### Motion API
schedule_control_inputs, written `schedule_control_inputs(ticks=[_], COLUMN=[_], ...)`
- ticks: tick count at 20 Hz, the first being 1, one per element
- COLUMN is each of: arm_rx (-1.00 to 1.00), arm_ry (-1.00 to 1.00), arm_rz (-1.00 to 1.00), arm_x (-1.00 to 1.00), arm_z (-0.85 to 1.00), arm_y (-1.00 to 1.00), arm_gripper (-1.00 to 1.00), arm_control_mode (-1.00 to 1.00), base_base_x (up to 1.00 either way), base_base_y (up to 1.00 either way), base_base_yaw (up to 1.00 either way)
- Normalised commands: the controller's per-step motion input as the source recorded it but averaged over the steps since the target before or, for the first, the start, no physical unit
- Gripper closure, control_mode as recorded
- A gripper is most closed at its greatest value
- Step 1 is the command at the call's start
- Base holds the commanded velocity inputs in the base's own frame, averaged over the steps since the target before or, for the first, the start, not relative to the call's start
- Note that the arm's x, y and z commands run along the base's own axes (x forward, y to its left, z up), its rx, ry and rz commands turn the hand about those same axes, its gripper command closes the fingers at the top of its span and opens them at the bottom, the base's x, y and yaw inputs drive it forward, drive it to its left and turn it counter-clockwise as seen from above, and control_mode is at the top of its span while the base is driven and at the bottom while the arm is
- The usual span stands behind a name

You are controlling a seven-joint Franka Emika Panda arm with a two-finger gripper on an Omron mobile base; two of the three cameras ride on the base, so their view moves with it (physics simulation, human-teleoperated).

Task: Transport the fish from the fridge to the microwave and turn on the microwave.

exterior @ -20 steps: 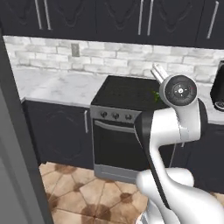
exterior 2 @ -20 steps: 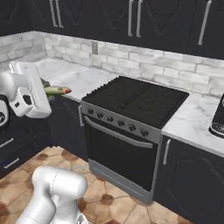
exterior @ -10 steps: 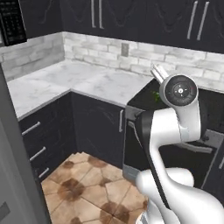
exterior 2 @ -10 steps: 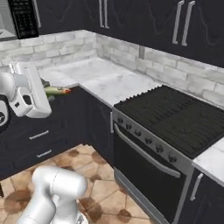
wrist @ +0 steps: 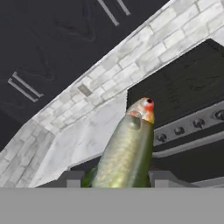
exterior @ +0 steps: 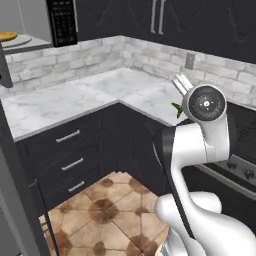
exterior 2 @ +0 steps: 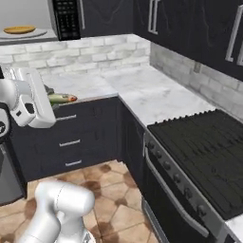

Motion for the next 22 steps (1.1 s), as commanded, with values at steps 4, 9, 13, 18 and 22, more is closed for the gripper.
schedule_control_inputs(ticks=[4,9,13,18,22], arm_rx=[0.0,0.0,0.0,0.0,0.0], arm_ry=[0.0,0.0,0.0,0.0,0.0], arm_rz=[0.0,0.0,0.0,0.0,0.0], arm_x=[0.0,0.0,0.0,0.0,0.0], arm_z=[0.0,0.0,0.0,0.0,0.0], arm_y=[0.0,0.0,0.0,0.0,0.0], arm_gripper=[1.0,1.0,1.0,1.0,1.0], arm_control_mode=[1.0,1.0,1.0,1.0,1.0], base_base_x=[0.46,0.39,0.41,0.53,0.49], base_base_y=[-0.25,-0.23,-0.14,-0.14,-0.3], base_base_yaw=[0.48,0.48,0.45,0.39,0.22])
